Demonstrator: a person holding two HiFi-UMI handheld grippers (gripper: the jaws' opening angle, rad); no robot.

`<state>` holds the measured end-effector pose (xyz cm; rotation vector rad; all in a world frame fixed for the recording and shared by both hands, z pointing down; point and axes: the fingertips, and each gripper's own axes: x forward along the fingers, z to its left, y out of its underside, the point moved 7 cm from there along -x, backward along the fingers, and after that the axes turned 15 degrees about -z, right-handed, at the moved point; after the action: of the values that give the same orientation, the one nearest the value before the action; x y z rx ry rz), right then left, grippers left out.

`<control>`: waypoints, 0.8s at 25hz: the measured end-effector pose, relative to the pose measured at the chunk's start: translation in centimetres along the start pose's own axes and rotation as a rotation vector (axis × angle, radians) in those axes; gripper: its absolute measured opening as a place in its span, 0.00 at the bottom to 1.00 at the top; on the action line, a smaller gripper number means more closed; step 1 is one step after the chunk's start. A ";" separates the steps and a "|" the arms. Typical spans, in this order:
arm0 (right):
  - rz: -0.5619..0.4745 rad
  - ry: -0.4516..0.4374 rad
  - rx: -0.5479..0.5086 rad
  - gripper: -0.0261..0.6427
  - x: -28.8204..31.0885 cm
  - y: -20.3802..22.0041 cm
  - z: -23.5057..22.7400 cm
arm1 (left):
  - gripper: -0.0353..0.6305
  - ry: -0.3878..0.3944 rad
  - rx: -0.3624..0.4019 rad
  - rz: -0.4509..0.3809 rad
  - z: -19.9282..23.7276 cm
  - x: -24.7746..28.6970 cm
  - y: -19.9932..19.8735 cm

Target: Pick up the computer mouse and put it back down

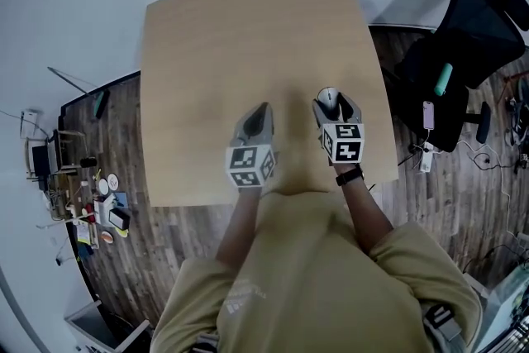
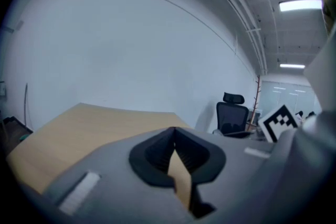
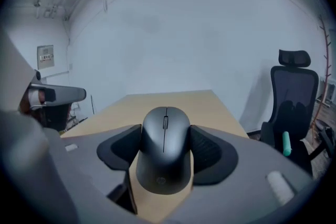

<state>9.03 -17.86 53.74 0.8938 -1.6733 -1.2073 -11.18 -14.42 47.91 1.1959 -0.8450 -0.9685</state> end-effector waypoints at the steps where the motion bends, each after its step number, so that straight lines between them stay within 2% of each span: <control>1: -0.047 -0.010 -0.005 0.48 -0.3 -1.6 0.4 | 0.06 -0.006 0.018 -0.027 0.2 0.0 -1.2; 5: -0.208 -0.039 -0.022 0.48 -1.8 -7.2 1.6 | 0.06 -0.015 0.078 -0.123 -0.1 0.1 -5.3; 10: -0.355 -0.067 -0.036 0.48 -4.1 -12.2 3.4 | 0.06 -0.009 0.105 -0.210 -1.2 -0.5 -8.9; 16: -0.457 -0.093 -0.047 0.48 -5.9 -16.0 5.0 | 0.06 -0.005 0.128 -0.268 -1.9 -1.2 -11.5; 20: -0.487 -0.104 -0.045 0.48 -6.0 -16.9 5.9 | 0.05 -0.052 0.146 -0.264 -1.1 -1.6 -12.2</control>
<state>6.79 -15.10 35.22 1.2753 -1.5468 -1.6302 -12.61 -13.60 35.61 1.4388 -0.8237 -1.1708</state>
